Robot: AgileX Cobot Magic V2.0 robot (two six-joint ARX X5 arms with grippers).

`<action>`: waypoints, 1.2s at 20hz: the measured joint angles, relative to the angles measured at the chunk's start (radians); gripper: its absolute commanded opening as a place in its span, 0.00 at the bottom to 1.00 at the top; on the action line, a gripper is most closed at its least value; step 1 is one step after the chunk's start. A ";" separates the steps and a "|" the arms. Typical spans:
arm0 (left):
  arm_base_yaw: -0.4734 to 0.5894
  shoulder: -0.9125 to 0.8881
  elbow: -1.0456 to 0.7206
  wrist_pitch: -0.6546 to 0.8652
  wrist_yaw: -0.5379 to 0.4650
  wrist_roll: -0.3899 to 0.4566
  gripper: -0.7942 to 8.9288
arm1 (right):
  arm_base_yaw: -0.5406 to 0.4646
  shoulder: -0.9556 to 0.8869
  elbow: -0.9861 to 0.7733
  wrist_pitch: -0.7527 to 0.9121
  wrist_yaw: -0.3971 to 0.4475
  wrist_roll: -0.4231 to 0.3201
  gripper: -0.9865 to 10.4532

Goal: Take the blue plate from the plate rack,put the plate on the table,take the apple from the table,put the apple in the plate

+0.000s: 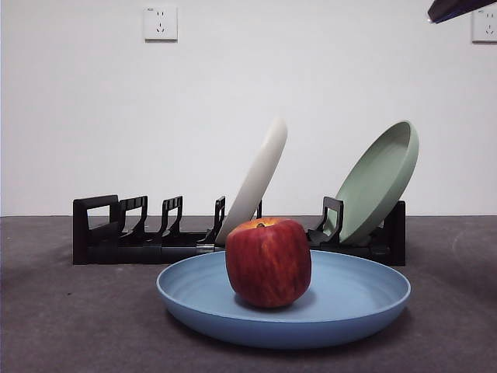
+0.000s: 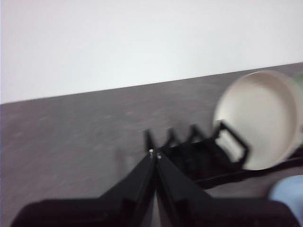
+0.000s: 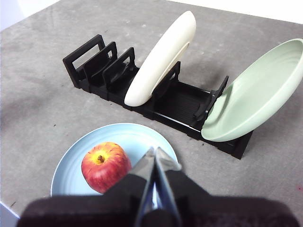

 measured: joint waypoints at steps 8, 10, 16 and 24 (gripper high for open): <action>0.180 -0.286 -0.442 0.204 0.003 -0.001 0.08 | 0.000 0.000 0.000 0.000 0.000 0.000 0.08; 0.180 -0.287 -0.480 0.212 0.004 -0.010 0.08 | 0.000 0.000 0.000 0.000 0.000 0.000 0.08; 0.180 -0.288 -0.480 0.171 0.005 -0.019 0.08 | 0.000 0.000 0.000 0.000 0.000 0.000 0.08; 0.180 -0.287 -0.480 0.171 0.004 -0.019 0.08 | 0.000 0.000 0.000 0.000 0.000 0.000 0.08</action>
